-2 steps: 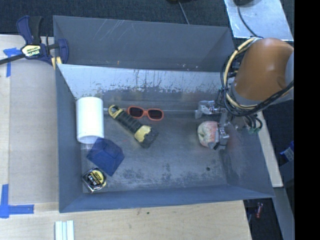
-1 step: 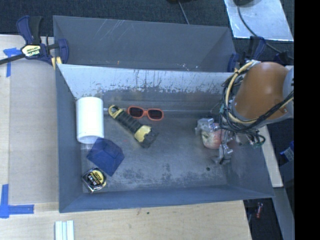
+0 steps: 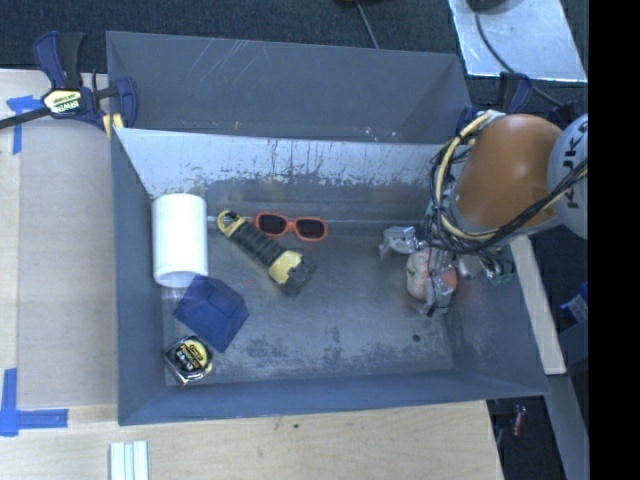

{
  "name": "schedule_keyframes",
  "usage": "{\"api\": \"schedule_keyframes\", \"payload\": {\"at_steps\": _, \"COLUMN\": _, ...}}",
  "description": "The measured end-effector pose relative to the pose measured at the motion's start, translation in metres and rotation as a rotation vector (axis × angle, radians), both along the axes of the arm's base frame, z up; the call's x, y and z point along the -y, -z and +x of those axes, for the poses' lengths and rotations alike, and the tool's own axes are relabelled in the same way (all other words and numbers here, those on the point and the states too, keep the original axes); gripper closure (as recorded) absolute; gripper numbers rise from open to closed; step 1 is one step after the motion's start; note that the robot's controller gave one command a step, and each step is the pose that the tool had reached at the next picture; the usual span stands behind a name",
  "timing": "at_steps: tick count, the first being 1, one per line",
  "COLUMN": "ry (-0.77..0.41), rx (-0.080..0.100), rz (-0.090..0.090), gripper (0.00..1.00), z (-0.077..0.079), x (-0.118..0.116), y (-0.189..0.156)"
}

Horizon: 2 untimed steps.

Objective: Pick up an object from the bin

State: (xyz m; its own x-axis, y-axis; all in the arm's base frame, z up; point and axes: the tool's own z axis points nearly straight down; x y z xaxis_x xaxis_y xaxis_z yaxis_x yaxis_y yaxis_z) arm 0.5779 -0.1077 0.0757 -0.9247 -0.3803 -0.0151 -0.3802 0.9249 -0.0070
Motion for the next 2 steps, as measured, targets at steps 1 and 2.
{"api": "schedule_keyframes", "payload": {"at_steps": 1, "ry": 0.064, "rx": -0.008, "rz": -0.001, "gripper": 0.0, "z": 0.0036, "x": 0.0457, "y": 0.0003}}
{"api": "schedule_keyframes", "payload": {"at_steps": 2, "ry": 0.029, "rx": -0.004, "rz": 0.0, "gripper": 0.0, "z": 0.0033, "x": 0.0395, "y": 0.0024}}
